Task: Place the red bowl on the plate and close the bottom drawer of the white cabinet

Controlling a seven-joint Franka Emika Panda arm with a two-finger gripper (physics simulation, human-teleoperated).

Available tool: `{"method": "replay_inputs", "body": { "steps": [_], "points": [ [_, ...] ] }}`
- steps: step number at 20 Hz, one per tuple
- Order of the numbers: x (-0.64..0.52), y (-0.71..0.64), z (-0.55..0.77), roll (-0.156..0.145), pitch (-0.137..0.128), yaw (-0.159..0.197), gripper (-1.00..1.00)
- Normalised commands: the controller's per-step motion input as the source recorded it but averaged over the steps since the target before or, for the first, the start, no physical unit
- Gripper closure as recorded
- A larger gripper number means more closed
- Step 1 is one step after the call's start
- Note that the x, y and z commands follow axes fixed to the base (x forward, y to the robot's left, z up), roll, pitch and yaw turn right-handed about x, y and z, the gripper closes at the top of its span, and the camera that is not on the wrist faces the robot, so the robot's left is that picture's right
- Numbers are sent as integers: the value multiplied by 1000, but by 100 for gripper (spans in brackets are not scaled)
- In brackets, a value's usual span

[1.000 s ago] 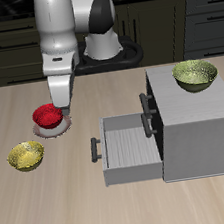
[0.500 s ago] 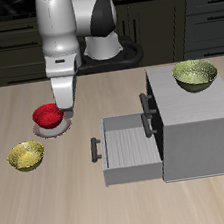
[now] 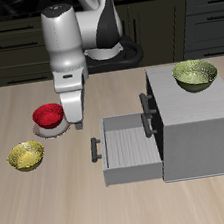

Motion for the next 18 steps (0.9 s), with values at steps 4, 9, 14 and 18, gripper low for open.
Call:
{"method": "replay_inputs", "body": {
  "steps": [4, 9, 14, 18],
  "points": [
    [54, 100, -222, 21, 23, -7, -100],
    [-29, 39, -195, -9, 47, -12, -100],
    [-62, 9, -165, 24, 36, -17, -100],
    [14, -12, -128, -1, 17, -2, -100]
  ]
}}
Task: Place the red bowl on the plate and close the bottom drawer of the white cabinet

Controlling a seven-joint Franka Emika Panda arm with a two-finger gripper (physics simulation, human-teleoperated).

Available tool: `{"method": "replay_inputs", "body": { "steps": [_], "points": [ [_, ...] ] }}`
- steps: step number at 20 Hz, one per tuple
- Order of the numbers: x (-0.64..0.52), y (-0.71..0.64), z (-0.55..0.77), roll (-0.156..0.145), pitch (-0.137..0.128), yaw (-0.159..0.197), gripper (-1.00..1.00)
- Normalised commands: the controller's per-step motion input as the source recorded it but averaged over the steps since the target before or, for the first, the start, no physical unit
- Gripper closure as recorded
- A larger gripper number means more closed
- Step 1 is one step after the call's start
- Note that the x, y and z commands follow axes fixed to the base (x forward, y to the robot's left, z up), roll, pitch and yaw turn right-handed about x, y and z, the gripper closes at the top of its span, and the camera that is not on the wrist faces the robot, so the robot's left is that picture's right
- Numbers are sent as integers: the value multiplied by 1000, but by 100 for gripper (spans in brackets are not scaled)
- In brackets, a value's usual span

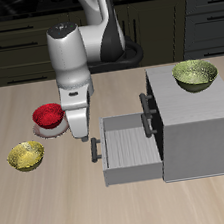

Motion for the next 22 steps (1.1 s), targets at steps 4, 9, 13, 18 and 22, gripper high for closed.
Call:
{"method": "replay_inputs", "body": {
  "steps": [4, 9, 13, 18, 22],
  "points": [
    [8, -22, -99, 2, -12, -17, -100],
    [28, -21, -164, -3, 23, -12, -100],
    [40, 7, -182, -2, 8, -17, -100],
    [37, 22, -79, -2, 4, -21, -100],
    [-36, -53, -152, -16, 11, -22, -100]
  ]
}}
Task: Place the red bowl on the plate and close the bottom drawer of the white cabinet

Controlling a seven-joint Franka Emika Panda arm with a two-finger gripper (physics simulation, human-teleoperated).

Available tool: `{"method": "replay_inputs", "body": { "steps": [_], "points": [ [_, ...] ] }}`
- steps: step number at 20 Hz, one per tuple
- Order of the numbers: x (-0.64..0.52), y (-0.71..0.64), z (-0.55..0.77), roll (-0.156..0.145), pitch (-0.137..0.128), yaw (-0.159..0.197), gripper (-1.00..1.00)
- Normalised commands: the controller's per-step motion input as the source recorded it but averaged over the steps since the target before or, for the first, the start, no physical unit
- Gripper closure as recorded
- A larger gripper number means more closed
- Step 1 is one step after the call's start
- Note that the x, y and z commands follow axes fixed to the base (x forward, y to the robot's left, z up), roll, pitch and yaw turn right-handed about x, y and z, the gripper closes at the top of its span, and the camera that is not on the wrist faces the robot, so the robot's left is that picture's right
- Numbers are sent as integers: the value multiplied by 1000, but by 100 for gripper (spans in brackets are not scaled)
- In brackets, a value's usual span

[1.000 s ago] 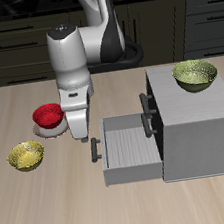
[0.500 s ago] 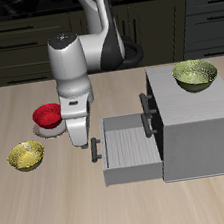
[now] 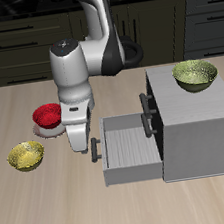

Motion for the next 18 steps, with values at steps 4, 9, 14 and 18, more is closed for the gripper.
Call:
{"method": "replay_inputs", "body": {
  "steps": [4, 9, 14, 18],
  "points": [
    [-20, -67, -190, -12, 13, -16, -100],
    [-49, -51, -185, -9, 41, -2, -100],
    [18, -43, 1, -3, -2, -6, -100],
    [45, -52, -131, 0, 9, 6, -100]
  ]
}}
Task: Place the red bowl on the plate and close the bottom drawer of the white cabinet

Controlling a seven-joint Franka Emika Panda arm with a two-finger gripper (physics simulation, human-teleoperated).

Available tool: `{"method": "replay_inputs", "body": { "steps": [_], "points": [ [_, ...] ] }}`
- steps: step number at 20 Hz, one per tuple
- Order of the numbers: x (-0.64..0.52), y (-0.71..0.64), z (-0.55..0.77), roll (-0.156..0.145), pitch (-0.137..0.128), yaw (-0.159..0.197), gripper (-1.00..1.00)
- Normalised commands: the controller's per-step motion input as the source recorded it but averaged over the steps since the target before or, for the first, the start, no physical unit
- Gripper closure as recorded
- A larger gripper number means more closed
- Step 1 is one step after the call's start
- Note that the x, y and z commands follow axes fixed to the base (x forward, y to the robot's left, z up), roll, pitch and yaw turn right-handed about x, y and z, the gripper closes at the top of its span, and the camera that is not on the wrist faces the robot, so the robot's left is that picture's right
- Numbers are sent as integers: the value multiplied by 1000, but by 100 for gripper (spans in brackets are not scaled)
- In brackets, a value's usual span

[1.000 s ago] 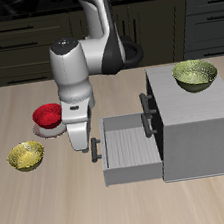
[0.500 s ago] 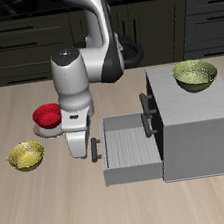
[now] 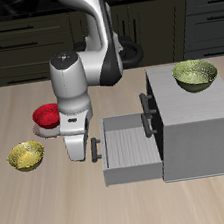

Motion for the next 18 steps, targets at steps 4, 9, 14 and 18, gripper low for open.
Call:
{"method": "replay_inputs", "body": {
  "steps": [4, 9, 14, 18],
  "points": [
    [83, -8, -49, 4, -7, -1, -100],
    [111, 113, -54, 24, -15, 13, -100],
    [92, 156, -34, 26, -3, 2, -100],
    [72, 118, -65, 14, -21, -9, -100]
  ]
}}
